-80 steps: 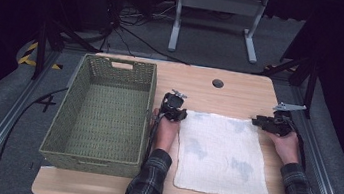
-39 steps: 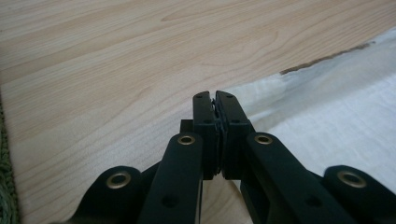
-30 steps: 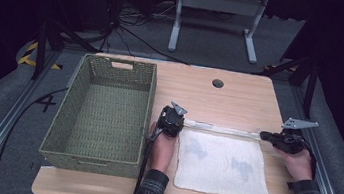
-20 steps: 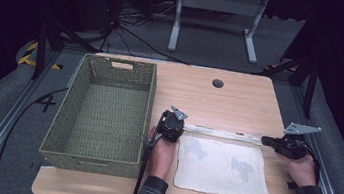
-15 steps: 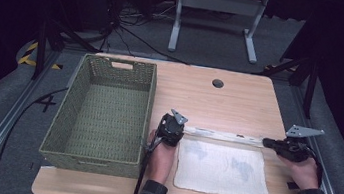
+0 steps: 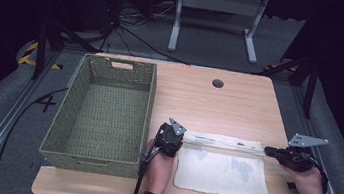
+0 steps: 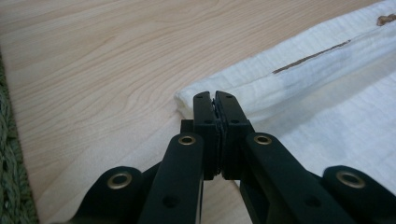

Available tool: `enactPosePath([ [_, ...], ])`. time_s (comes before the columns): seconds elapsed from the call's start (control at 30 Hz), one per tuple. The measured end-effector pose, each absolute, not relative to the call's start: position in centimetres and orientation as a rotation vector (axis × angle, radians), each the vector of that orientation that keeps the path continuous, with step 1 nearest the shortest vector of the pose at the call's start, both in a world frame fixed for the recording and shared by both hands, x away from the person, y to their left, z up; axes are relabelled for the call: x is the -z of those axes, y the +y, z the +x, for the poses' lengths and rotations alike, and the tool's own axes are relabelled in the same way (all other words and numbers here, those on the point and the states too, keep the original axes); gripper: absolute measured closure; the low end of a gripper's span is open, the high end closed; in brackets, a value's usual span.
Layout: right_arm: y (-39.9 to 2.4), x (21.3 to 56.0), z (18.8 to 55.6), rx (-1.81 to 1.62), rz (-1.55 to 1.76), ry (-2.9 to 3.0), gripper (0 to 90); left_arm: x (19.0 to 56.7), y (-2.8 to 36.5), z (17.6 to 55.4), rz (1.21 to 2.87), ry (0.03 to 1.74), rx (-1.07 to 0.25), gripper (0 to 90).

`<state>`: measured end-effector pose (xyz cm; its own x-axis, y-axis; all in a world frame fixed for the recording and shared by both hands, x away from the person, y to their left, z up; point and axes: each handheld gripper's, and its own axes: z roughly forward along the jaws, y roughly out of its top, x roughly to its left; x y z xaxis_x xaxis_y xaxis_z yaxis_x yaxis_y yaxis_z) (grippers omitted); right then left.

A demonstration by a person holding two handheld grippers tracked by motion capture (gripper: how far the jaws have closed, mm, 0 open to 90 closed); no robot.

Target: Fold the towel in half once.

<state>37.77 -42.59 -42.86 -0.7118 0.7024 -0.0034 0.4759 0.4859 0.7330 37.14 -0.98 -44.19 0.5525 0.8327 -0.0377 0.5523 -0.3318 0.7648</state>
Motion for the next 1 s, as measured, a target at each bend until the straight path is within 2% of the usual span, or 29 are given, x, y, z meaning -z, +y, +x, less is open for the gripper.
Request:
enactPosePath([
  [0.57, -42.6, 42.6, 34.3, -1.056, 0.936, 2.454, 86.3, 43.5, -0.6, 33.2, 2.009, 1.098, -0.466, 88.2],
  [1.0, -42.6, 42.8, 32.0, -1.060, 0.904, 2.484, 86.2, 44.7, 0.3, 30.3, 1.985, 1.090, -0.387, 88.3],
])
